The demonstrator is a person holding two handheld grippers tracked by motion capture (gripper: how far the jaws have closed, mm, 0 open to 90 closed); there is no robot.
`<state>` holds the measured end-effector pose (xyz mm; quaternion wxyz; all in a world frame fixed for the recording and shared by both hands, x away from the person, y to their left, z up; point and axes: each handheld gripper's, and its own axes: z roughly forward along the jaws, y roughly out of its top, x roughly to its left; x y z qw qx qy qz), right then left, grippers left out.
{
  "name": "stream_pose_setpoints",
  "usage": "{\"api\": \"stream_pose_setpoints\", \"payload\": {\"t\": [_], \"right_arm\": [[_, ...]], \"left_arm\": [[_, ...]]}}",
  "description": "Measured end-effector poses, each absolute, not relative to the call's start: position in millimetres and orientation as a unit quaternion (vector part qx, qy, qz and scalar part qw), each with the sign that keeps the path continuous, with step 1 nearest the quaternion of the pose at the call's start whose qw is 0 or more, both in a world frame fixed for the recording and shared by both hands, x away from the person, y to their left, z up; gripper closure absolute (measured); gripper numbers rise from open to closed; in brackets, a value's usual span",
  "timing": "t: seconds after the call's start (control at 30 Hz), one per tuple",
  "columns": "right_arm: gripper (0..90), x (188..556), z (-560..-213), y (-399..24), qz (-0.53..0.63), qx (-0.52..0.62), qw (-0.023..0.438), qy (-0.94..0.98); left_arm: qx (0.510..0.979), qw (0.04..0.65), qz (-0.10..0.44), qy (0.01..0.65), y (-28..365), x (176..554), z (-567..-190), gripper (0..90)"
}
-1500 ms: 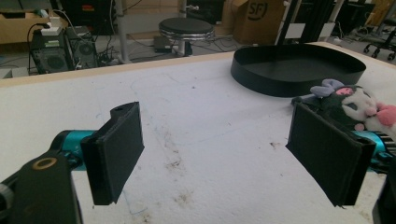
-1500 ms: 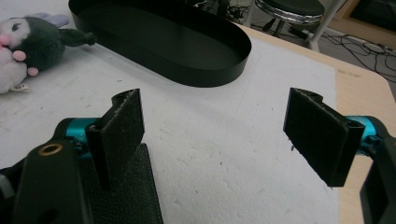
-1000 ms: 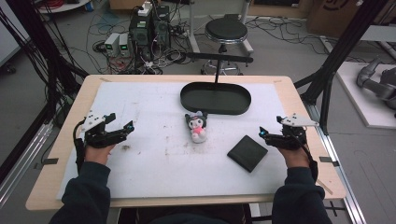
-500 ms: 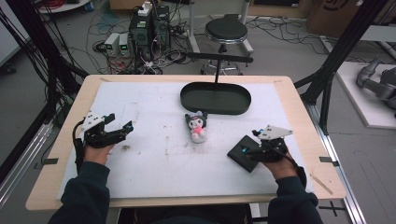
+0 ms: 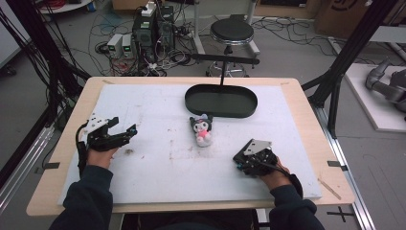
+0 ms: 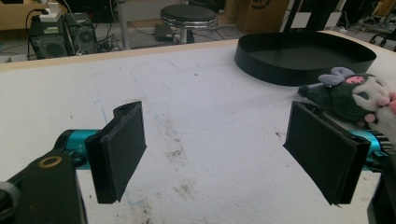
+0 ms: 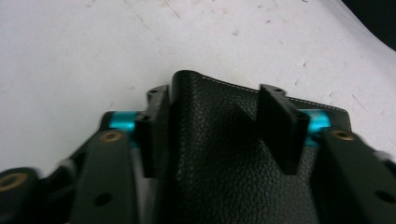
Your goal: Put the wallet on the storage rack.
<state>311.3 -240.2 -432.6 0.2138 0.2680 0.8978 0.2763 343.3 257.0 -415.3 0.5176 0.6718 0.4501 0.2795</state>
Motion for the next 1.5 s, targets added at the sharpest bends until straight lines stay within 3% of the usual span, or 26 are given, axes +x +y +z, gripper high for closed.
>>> {"api": "stream_pose_setpoints", "payload": {"t": [0.13,0.33,0.9,1.2,1.4,1.5], "right_arm": [[72.8,308,-429,-236,0.269,0.260,0.219,0.901],[82.9,310,-422,-239,0.280,0.263,0.229,0.895],[85.0,314,-363,-271,0.455,0.316,0.214,0.805],[85.0,315,-357,-280,0.490,0.337,0.186,0.782],[84.7,331,-371,-300,0.508,0.403,0.154,0.746],[84.6,340,-371,-309,0.505,0.424,0.160,0.735]], "left_arm": [[0.673,0.516,0.278,0.451,257,343,-416,19.9],[0.671,0.515,0.277,0.456,258,344,-416,19.9],[0.669,0.517,0.271,0.461,260,346,-418,20.3],[0.670,0.516,0.269,0.461,260,347,-419,20.4],[0.672,0.515,0.266,0.461,259,347,-419,20.4],[0.672,0.515,0.266,0.461,259,347,-419,20.4]]}}
